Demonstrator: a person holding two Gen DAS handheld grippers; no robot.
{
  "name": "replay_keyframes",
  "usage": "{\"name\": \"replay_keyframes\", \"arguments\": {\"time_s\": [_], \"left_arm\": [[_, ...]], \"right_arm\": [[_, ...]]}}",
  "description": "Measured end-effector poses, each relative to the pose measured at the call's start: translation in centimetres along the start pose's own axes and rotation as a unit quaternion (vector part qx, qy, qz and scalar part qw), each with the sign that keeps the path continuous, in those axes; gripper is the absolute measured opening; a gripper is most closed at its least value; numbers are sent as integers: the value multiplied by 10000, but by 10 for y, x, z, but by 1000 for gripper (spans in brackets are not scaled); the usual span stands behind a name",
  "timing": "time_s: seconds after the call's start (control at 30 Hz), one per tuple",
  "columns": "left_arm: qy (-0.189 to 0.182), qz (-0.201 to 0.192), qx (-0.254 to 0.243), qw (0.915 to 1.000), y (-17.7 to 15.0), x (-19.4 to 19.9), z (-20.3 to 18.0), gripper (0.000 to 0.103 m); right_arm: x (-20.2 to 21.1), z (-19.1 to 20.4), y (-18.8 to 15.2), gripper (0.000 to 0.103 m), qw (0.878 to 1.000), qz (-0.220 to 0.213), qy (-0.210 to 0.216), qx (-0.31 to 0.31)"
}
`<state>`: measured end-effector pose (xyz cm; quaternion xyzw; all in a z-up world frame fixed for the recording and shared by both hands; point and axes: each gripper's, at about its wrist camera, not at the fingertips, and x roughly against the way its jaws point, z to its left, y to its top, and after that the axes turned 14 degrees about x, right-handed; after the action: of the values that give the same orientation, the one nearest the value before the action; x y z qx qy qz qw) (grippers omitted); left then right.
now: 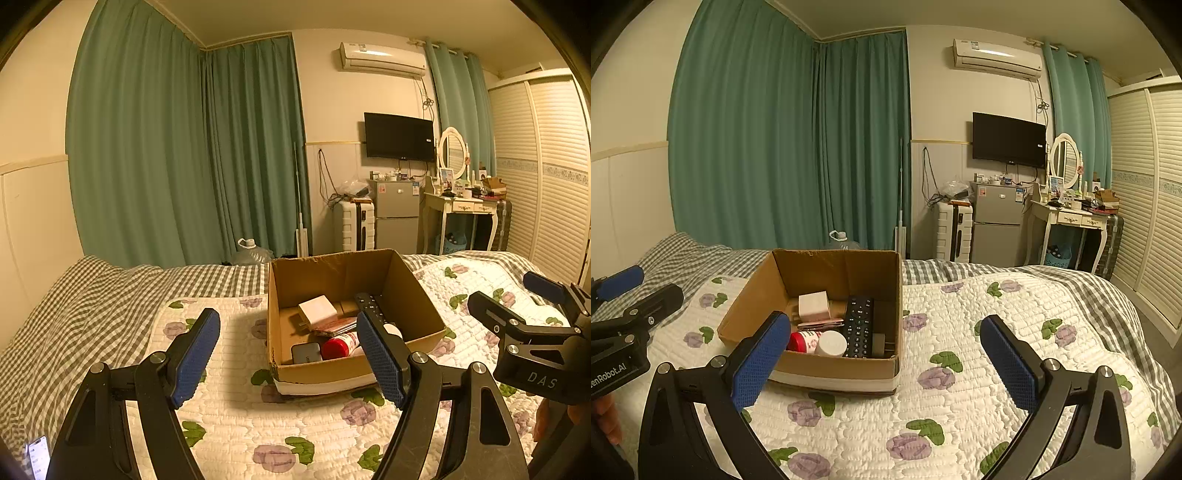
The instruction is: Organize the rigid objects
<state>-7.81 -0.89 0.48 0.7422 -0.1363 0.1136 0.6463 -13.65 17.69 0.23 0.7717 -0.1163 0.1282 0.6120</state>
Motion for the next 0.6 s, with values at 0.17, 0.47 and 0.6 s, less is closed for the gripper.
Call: {"name": "replay_keyframes", "arguments": {"time_s": [0.17, 0.47, 0.6], "left_arm": [[3, 0, -3, 10000, 0, 0, 0, 79], [5, -1, -10, 10000, -1, 0, 0, 79], [6, 1, -9, 10000, -1, 0, 0, 79]], "right_arm": [[0, 1, 0, 103, 10000, 18, 6, 9], [0, 3, -1, 103, 10000, 26, 6, 11], [0, 3, -2, 103, 10000, 42, 9, 23]]}}
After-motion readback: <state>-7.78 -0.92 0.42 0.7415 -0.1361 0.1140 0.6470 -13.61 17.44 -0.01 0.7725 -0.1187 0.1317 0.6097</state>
